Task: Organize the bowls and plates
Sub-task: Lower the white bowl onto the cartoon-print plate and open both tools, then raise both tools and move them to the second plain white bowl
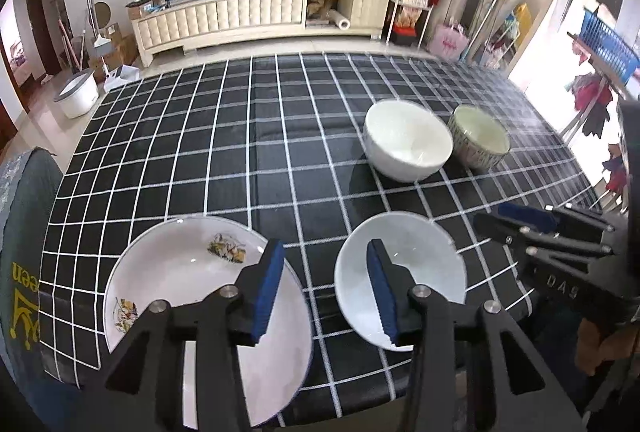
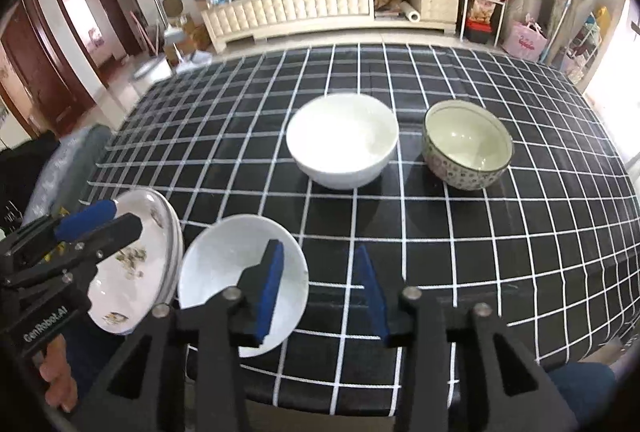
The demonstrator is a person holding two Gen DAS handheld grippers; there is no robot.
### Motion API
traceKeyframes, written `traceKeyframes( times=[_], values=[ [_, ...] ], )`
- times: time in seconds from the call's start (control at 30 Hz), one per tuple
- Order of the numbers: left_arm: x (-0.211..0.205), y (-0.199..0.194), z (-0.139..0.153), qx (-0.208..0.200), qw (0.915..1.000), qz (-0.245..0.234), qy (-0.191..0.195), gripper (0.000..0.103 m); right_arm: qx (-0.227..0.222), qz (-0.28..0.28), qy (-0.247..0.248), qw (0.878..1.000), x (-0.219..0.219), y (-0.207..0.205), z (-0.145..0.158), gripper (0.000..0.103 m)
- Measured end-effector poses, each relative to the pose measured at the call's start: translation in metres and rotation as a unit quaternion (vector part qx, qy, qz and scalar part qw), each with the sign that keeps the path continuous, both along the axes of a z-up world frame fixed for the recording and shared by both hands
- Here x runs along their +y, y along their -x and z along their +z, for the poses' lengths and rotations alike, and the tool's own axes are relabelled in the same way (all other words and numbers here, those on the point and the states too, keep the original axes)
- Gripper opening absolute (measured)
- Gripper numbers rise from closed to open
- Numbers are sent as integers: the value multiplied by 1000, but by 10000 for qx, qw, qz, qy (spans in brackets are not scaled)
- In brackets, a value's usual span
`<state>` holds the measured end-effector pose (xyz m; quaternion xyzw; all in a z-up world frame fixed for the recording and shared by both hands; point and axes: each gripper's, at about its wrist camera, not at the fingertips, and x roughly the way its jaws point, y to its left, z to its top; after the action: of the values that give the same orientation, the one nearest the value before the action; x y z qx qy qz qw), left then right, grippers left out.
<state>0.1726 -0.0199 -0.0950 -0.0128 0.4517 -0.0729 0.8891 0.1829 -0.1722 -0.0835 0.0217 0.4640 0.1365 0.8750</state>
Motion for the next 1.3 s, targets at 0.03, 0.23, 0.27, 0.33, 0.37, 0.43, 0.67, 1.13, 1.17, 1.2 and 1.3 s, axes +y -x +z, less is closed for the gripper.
traceKeyframes(
  times=[0.03, 0.23, 0.27, 0.33, 0.37, 0.43, 0.67, 1.13, 1.17, 1.2, 1.3],
  values=[
    [-1, 2, 4, -96, 9999, 34, -16, 41, -57, -33, -11, 10000, -1, 1, 3, 51],
    [-14, 9, 18, -295, 9990, -198, -262, 41, -243, -76, 45, 9997, -3, 3, 19, 59],
    [-15, 9, 20, -301, 9989, -230, -286, 41, -274, -83, 51, 9996, -5, 3, 22, 59],
    [-18, 9, 25, -354, 9986, -263, -290, 41, -310, -98, 57, 9995, -7, 2, 27, 60],
    [-19, 8, 29, -384, 9985, -282, -278, 41, -339, -109, 65, 9993, -9, 2, 31, 60],
    [-21, 5, 36, -412, 9983, -285, -284, 49, -399, -117, 72, 9991, -12, 0, 37, 60],
    [-27, -9, 56, -580, 9972, -402, -244, 49, -573, -234, 169, 9979, -22, -10, 53, 66],
    [-43, -57, 74, -752, 9955, -530, -233, 49, -590, -198, 238, 9978, -32, -56, 61, 67],
    [-43, -61, 74, -725, 9957, -542, -211, 49, -553, -186, 228, 9980, -32, -61, 59, 67],
    [-43, -65, 73, -696, 9958, -558, -194, 49, -527, -185, 234, 9982, -32, -64, 57, 67],
    [-46, -79, 69, -626, 9960, -588, -251, 49, -436, -149, 249, 9986, -31, -76, 50, 67]
  ],
)
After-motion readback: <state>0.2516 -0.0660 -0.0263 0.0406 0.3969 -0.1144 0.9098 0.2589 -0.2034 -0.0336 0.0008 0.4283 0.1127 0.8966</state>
